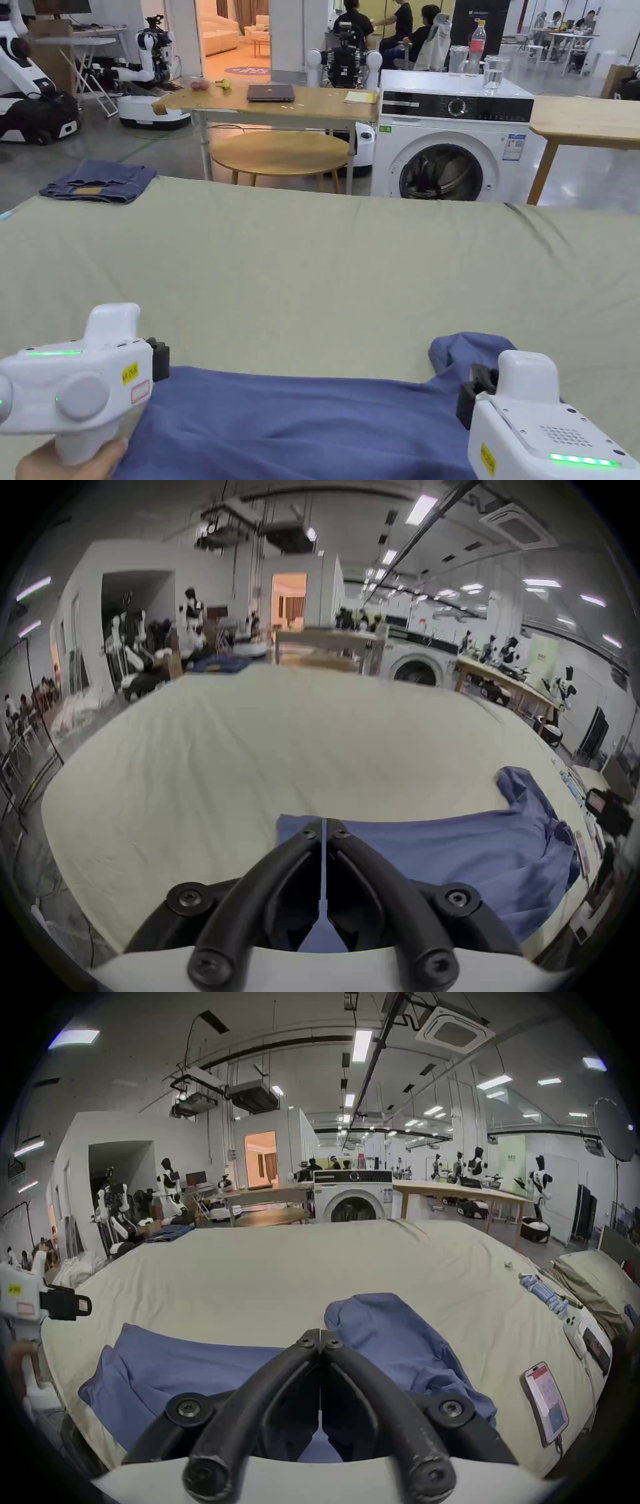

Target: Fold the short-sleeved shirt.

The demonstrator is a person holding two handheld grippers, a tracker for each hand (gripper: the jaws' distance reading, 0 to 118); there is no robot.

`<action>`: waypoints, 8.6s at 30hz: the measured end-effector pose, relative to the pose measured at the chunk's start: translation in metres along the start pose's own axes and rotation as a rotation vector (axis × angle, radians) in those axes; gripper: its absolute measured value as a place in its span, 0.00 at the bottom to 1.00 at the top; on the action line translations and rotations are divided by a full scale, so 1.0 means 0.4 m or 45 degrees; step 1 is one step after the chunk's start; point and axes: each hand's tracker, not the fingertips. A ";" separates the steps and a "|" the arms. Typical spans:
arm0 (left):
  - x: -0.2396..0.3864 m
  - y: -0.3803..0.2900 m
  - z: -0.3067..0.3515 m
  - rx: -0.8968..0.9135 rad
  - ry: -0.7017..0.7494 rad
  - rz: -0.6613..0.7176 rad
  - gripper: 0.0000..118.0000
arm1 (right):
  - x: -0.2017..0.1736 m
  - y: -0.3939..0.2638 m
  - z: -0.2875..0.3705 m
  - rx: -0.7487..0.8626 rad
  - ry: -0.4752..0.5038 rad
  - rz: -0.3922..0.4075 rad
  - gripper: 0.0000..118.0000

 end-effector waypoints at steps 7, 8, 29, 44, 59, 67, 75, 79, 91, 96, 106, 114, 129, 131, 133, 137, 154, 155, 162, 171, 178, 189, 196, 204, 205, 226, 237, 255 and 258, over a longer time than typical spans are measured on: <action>-0.085 0.091 -0.181 -0.342 -0.081 0.059 0.18 | 0.033 -0.014 -0.031 -0.082 -0.002 -0.002 0.00; -0.084 0.097 -0.204 -0.395 -0.119 0.065 0.32 | 0.037 -0.018 -0.035 -0.094 -0.005 -0.002 0.00; -0.030 0.050 -0.315 -0.487 -0.049 -0.156 0.00 | 0.166 0.021 -0.097 -0.251 -0.077 0.052 0.00; -0.023 0.045 -0.182 -0.303 -0.105 -0.141 0.00 | 0.359 0.156 -0.519 -0.700 -0.116 0.104 0.55; -0.040 0.040 -0.153 -0.270 -0.118 -0.107 0.00 | 0.371 0.127 -0.590 -0.835 0.034 0.056 0.00; -0.066 0.035 -0.078 -0.224 -0.168 -0.080 0.00 | 0.358 0.192 -0.342 -0.591 0.033 0.099 0.00; -0.106 0.011 0.041 -0.149 -0.234 -0.059 0.00 | 0.380 0.196 -0.083 -0.478 0.032 0.089 0.00; -0.124 -0.020 0.094 -0.139 -0.271 -0.063 0.00 | 0.373 0.160 0.038 -0.464 0.030 0.089 0.00; -0.142 -0.181 0.110 -0.388 -0.280 -0.241 0.00 | 0.421 -0.080 0.110 -0.738 -0.037 0.111 0.00; -0.131 -0.228 0.085 -0.466 -0.246 -0.300 0.00 | 0.429 -0.144 0.081 -0.808 -0.057 0.110 0.00; -0.105 -0.234 0.057 -0.489 -0.173 -0.294 0.15 | 0.395 -0.154 0.053 -0.824 -0.106 0.179 0.31; -0.063 -0.123 0.141 -0.136 -0.202 -0.157 0.43 | 0.329 0.006 0.133 -0.447 -0.218 0.204 0.51; 0.184 -0.093 0.198 0.532 -0.041 -0.291 0.00 | 0.012 0.024 0.088 0.237 -0.144 0.102 0.01; 0.192 -0.097 0.203 0.539 -0.040 -0.292 0.00 | -0.003 0.021 0.082 0.249 -0.128 0.093 0.00; 0.193 -0.095 0.210 0.545 -0.027 -0.286 0.00 | -0.015 0.011 0.077 0.263 -0.116 0.078 0.00; 0.156 -0.091 0.214 0.483 0.027 -0.259 0.00 | -0.021 0.007 0.070 0.265 -0.090 0.045 0.00; -0.312 -0.143 0.016 -0.472 -0.543 0.369 0.58 | -0.037 -0.005 0.003 0.070 0.028 0.110 0.00; -0.326 -0.149 0.002 -0.483 -0.551 0.380 0.61 | -0.038 -0.009 0.002 0.060 0.029 0.113 0.00; -0.349 -0.245 -0.087 -0.680 -0.815 0.611 0.61 | -0.024 -0.023 -0.009 0.013 0.029 0.121 0.00; -0.278 -0.300 -0.122 -0.671 -0.963 0.687 0.24 | -0.015 -0.034 -0.018 -0.021 0.028 0.092 0.00; -0.264 -0.267 -0.072 -0.594 -0.912 0.650 0.08 | -0.009 -0.040 -0.018 -0.042 0.030 0.101 0.00; -0.313 -0.097 0.066 -0.480 -0.771 0.526 0.07 | 0.000 -0.021 -0.013 -0.024 0.028 0.121 0.00; -0.325 -0.043 0.151 -0.482 -0.547 0.396 0.07 | -0.009 -0.021 -0.011 -0.029 0.047 0.128 0.00; -0.199 -0.017 0.195 -0.493 -0.737 0.440 0.07 | -0.018 -0.018 -0.006 -0.029 0.060 0.132 0.00; -0.178 -0.014 0.195 -0.492 -0.781 0.446 0.08 | -0.018 -0.019 -0.005 -0.030 0.061 0.132 0.00; 0.336 -0.168 -0.102 -0.920 -0.636 0.103 0.08 | 0.027 -0.042 0.016 -0.073 0.030 0.110 0.00; 0.326 -0.138 -0.027 -0.844 -0.734 0.107 0.46 | 0.054 -0.048 0.026 -0.084 0.005 0.107 0.00; 0.274 -0.206 -0.062 -0.832 -0.786 0.118 0.01 | 0.055 -0.036 0.038 -0.068 0.019 0.099 0.00; 0.306 -0.236 -0.078 -0.814 -0.956 0.181 0.01 | 0.055 -0.035 0.039 -0.068 0.024 0.098 0.00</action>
